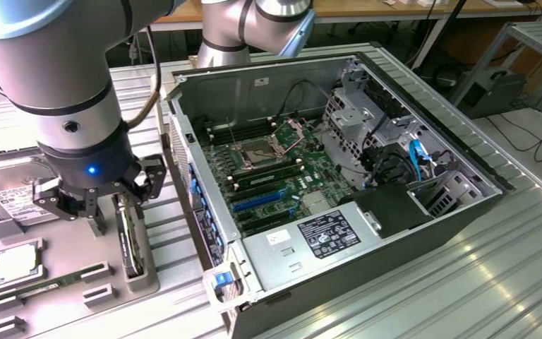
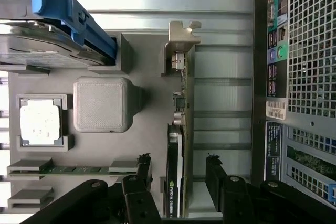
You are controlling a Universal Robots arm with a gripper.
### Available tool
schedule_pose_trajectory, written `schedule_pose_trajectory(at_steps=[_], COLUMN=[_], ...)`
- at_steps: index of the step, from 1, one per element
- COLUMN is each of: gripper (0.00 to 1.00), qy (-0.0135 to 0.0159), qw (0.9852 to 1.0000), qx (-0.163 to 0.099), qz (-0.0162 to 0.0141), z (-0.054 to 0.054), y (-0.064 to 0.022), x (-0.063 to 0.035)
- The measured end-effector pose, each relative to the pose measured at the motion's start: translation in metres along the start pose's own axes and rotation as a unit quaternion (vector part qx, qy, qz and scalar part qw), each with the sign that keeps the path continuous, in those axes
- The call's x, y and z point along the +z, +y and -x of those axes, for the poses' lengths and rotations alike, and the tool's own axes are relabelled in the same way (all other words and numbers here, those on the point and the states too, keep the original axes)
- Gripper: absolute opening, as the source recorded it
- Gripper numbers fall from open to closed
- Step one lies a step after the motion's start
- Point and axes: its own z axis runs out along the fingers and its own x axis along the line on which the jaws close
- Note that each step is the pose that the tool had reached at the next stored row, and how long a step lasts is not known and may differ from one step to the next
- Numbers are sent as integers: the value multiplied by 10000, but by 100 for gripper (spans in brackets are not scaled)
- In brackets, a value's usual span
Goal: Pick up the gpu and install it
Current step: 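Pick up the gpu and move the gpu toward the slot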
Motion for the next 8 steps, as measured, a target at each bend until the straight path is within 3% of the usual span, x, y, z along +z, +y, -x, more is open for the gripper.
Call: schedule_pose_trajectory(at_steps=[8], gripper=[54], qy=[-1], qw=[10000], qx=[13], qz=[0], z=[-1], y=[-1], x=[40])
